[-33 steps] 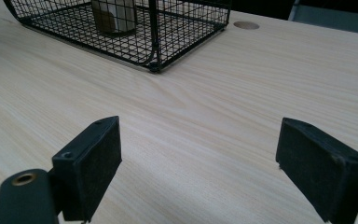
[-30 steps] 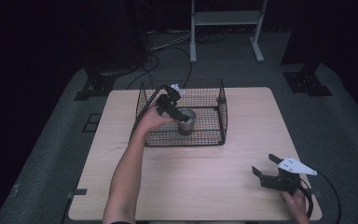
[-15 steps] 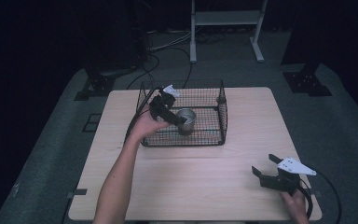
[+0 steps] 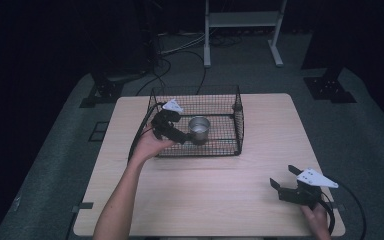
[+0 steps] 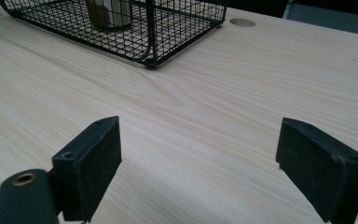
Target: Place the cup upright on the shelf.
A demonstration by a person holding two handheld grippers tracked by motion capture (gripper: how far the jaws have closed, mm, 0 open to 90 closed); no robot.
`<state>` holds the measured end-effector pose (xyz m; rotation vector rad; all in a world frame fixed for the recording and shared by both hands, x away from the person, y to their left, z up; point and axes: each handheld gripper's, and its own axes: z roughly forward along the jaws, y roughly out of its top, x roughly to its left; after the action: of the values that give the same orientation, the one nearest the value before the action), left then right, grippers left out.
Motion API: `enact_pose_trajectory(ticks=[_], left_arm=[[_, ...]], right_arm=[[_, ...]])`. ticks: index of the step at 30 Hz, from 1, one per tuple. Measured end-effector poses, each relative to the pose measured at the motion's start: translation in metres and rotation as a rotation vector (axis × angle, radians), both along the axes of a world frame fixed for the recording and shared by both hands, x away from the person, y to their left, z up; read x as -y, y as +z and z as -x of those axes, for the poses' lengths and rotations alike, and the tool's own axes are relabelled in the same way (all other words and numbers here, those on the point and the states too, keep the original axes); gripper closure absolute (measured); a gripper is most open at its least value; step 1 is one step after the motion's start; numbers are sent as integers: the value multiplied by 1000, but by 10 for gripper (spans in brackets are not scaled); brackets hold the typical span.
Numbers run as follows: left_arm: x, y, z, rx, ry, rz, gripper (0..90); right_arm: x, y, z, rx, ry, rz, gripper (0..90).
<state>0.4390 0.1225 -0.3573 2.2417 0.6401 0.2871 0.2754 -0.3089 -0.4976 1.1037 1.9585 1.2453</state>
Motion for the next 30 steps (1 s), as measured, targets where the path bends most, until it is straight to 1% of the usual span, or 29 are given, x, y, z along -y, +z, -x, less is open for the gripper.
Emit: enact_pose_trajectory(ticks=[1,2,4,7,8,9,15,18,20,21,22,26,29,30], left_arm=[[-2,0,3,2,5,13,52],[-3,0,5,-3,4,19,52],[-6,0,9,0,4,19,52],[-10,-1,15,-5,-4,42,52],[-10,-1,18,2,-8,32,52],[-11,-2,20,6,-9,30,52],[-15,-5,27,1,-9,27,52],[-17,-6,33,7,-10,39,52],[-20,-8,39,9,-16,35,53],[-20,-8,39,9,-16,35,52],[-21,-9,43,12,-14,35,52],[-25,-10,49,10,-7,56,53],[-28,-12,55,18,-6,52,52],[-29,-13,57,17,-4,61,52]], right_arm=[[0,0,0,0,-1,0,134],[0,0,0,0,-1,1,134],[0,0,0,0,-2,2,134],[-1,0,0,-2,-3,3,134],[-1,0,0,-3,-4,3,134],[-1,0,0,-3,-4,4,134],[-1,0,0,1,-3,7,134],[-1,0,0,4,-2,11,134],[-1,0,0,2,-2,13,134],[-1,0,0,2,-2,13,134],[-1,0,0,-1,-2,13,134],[-2,0,0,0,-4,15,134],[-2,0,0,-1,-5,17,134],[-2,0,0,-1,-5,17,134]])
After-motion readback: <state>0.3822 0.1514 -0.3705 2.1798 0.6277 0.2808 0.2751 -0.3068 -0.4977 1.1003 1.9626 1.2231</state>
